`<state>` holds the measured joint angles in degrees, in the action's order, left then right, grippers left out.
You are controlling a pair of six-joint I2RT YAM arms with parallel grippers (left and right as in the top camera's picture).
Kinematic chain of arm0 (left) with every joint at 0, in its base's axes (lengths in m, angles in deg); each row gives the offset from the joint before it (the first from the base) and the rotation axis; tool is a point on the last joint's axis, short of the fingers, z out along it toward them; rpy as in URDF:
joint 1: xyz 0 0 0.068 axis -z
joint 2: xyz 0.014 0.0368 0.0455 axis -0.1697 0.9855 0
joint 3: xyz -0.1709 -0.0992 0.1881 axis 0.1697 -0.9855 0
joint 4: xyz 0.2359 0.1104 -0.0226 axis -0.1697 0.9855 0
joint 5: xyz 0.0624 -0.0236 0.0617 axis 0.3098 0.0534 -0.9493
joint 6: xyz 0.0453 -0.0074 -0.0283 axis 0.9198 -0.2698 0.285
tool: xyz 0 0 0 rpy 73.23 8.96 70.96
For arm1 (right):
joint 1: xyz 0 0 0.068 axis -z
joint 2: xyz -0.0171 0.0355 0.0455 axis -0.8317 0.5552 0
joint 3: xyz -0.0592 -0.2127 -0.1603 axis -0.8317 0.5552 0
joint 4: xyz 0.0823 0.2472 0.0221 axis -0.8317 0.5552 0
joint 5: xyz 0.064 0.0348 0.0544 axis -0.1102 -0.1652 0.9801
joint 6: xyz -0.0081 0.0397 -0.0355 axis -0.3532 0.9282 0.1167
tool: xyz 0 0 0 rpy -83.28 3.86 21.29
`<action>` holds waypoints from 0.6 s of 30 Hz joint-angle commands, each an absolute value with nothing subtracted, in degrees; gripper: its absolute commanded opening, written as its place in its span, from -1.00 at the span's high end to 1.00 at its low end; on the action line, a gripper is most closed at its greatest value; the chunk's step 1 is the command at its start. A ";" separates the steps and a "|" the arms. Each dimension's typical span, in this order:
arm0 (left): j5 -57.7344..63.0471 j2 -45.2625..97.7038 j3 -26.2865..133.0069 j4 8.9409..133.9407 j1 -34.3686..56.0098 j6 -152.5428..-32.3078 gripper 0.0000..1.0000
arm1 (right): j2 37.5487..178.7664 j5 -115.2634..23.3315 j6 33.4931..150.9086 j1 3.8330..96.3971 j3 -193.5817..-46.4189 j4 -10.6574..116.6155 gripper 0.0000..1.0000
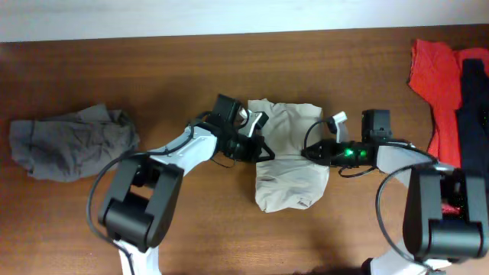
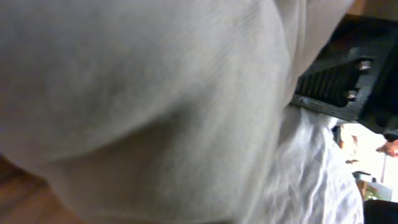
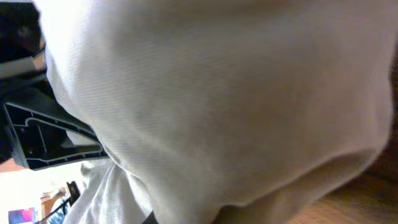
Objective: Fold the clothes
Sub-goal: 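Grasp the folded shorts' left and right sides with both grippers, then lift the folded beige shorts upward with both grippers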
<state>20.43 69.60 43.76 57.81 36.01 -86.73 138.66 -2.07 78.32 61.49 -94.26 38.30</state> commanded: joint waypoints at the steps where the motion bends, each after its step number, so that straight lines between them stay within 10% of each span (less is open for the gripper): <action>1: 15.66 61.49 44.90 59.63 36.12 -82.91 0.99 | 133.09 3.18 80.38 55.96 -97.28 39.31 0.92; 18: 1.54 31.06 44.90 78.01 25.74 -77.70 0.99 | 129.37 -17.17 97.47 28.75 -117.59 39.15 0.92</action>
